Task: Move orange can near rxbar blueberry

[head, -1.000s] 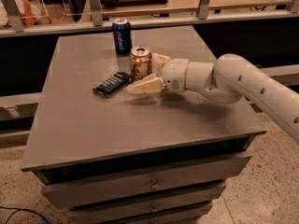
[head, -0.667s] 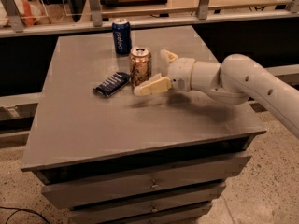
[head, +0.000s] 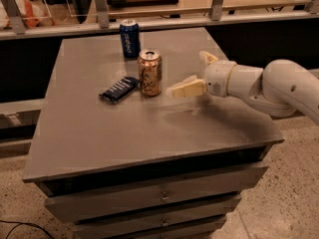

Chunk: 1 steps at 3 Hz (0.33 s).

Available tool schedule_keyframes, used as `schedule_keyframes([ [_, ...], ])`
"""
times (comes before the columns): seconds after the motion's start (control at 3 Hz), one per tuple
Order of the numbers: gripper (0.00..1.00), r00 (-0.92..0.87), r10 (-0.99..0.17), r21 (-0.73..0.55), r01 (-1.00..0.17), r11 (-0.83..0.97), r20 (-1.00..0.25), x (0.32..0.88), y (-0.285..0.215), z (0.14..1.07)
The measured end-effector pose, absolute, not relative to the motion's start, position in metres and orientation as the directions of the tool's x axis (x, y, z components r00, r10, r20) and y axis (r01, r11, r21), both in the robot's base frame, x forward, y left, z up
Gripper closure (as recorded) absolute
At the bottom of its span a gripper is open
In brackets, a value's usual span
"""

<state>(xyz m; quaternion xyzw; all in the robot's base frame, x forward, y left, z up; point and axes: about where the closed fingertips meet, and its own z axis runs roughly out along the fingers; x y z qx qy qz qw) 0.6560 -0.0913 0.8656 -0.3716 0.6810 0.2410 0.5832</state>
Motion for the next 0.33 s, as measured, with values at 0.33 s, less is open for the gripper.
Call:
schedule_keyframes([
  [0.33, 0.0, -0.044, -0.226, -0.107, -0.782, 0.614, -0.973, 0.657, -0.0936, 0.8658],
])
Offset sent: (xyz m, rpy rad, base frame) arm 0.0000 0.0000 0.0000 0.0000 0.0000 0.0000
